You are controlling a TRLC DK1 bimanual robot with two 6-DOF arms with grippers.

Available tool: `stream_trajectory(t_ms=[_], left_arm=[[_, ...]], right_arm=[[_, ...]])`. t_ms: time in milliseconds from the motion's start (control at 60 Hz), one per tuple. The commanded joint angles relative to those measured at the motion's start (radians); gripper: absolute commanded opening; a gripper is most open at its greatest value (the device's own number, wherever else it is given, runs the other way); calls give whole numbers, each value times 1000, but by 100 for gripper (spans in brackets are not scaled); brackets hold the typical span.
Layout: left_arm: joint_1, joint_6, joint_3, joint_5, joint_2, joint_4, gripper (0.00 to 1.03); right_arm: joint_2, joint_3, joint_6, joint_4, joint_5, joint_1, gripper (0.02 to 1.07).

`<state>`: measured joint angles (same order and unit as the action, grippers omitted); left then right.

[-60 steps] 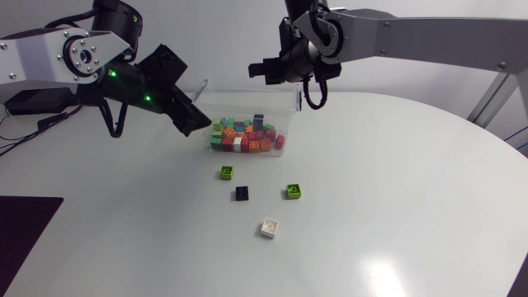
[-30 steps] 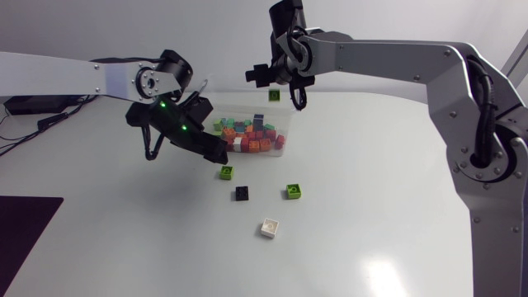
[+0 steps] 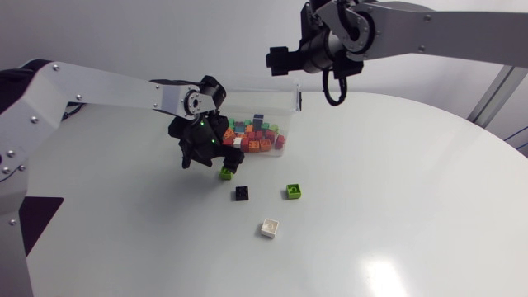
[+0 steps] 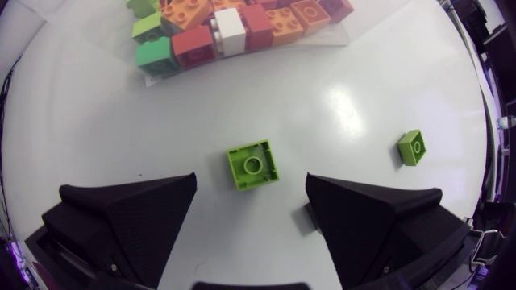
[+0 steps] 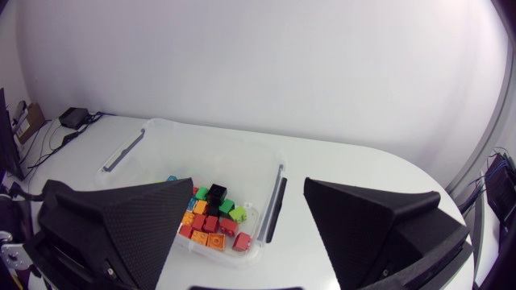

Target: Place the duplo bricks in the container

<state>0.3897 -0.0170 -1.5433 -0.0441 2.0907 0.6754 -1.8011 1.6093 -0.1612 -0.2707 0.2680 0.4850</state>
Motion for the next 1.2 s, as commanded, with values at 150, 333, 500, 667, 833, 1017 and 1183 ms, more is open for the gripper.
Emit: stream_trajectory(t_ms=[150,333,500,667,833,1017,1183], left_arm=[[28,-109,-86,44,103,7,85],[57,-152,-112,87,131,19,76],[66,-182,-101,104,135,26,57],[66,-196,-84,116,131,24,33],[54,-193,-46,119,58,10,25],[40,-172,5,124,-83,-25,25],[29,-161,26,150,-187,-53,25]], right_arm=[[189,-292,-47,5,4,10,96],[252,-390,-57,-121,-32,23,96],[255,-428,-72,-206,-76,23,96],[223,-462,-98,-234,-119,29,88],[121,-451,-121,-282,-156,61,87],[3,-374,-149,-344,-159,72,87],[-86,-299,-169,-375,-170,73,75]])
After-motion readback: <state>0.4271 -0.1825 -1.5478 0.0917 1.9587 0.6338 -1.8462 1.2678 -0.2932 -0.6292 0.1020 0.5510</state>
